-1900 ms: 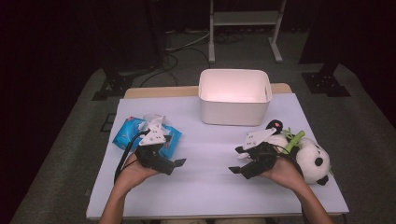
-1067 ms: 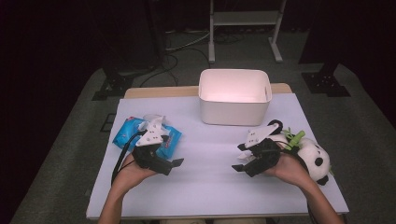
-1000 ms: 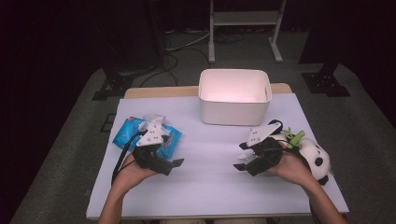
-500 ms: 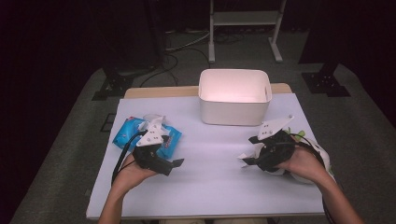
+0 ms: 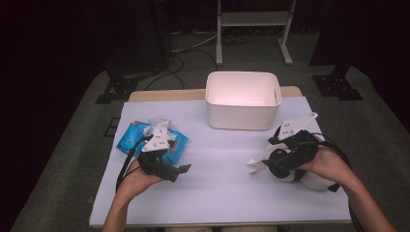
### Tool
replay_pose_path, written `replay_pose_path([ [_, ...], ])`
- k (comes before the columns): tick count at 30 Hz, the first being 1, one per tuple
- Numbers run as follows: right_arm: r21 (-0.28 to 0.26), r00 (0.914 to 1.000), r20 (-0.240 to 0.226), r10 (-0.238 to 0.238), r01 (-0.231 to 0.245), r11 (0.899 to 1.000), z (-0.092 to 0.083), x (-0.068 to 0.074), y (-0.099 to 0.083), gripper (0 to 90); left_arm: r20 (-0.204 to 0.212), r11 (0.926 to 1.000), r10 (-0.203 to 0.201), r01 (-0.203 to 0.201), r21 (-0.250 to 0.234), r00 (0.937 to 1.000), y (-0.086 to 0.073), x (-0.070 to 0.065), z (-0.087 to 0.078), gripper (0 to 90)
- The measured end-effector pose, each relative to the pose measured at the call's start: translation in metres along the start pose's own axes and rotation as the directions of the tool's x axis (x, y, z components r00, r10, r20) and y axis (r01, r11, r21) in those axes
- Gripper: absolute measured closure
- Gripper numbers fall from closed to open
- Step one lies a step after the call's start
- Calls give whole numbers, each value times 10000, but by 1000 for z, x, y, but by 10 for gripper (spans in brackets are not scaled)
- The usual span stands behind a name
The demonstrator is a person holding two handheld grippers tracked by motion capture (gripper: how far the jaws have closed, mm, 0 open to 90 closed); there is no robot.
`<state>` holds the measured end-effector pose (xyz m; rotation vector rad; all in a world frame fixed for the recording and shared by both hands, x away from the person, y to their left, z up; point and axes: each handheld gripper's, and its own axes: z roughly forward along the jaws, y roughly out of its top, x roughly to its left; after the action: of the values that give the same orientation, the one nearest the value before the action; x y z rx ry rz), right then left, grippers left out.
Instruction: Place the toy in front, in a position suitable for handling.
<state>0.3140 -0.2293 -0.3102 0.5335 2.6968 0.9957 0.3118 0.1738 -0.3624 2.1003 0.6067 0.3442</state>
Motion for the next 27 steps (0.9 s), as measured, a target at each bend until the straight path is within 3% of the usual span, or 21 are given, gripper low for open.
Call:
replay_pose_path([
  [14, 279, 9999, 146, 91, -95, 9996, -21, -11, -10, 254, 14, 10000, -43, 43, 11, 10000, -1, 1, 1, 19],
  [21, 152, 9996, 64, 259, -260, 9995, -30, -19, -18, 254, 1, 10000, 15, -15, 45, 10000, 0, 1, -1, 18],
  [27, 104, 9999, 13, 122, -122, 9999, -38, -28, -25, 253, -42, 10000, -35, 36, 20, 10000, -1, 3, -2, 18],
])
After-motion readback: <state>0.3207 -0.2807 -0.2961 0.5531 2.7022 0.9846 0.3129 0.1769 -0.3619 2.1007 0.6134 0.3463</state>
